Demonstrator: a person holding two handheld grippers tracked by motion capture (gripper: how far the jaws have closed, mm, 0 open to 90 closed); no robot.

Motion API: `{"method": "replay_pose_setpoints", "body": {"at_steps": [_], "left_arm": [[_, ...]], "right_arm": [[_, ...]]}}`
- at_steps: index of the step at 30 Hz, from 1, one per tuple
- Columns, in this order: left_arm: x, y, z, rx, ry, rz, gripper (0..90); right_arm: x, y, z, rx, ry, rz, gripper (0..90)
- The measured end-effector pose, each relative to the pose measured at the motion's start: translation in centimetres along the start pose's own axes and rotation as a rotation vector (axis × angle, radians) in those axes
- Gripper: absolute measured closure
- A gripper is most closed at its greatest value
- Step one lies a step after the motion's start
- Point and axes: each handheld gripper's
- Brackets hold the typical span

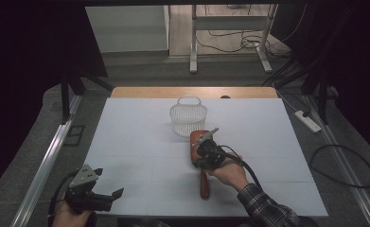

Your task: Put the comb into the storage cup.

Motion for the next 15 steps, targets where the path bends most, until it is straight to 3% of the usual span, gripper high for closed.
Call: {"method": "replay_pose_setpoints", "body": {"at_steps": [15], "left_arm": [[0.0,-0.1,0.0,-0.010,0.002,-0.001,0.5]], "right_arm": [[-2.1,0.6,1.7,0.014,0.100,-0.025,89.1]]}}
Point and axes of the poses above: each handheld gripper's, and its own axes: x roughly backward along the jaws, z roughly out of its underside, y roughly to its left, and after that the axes turned 7 degrees about -y, right-handed
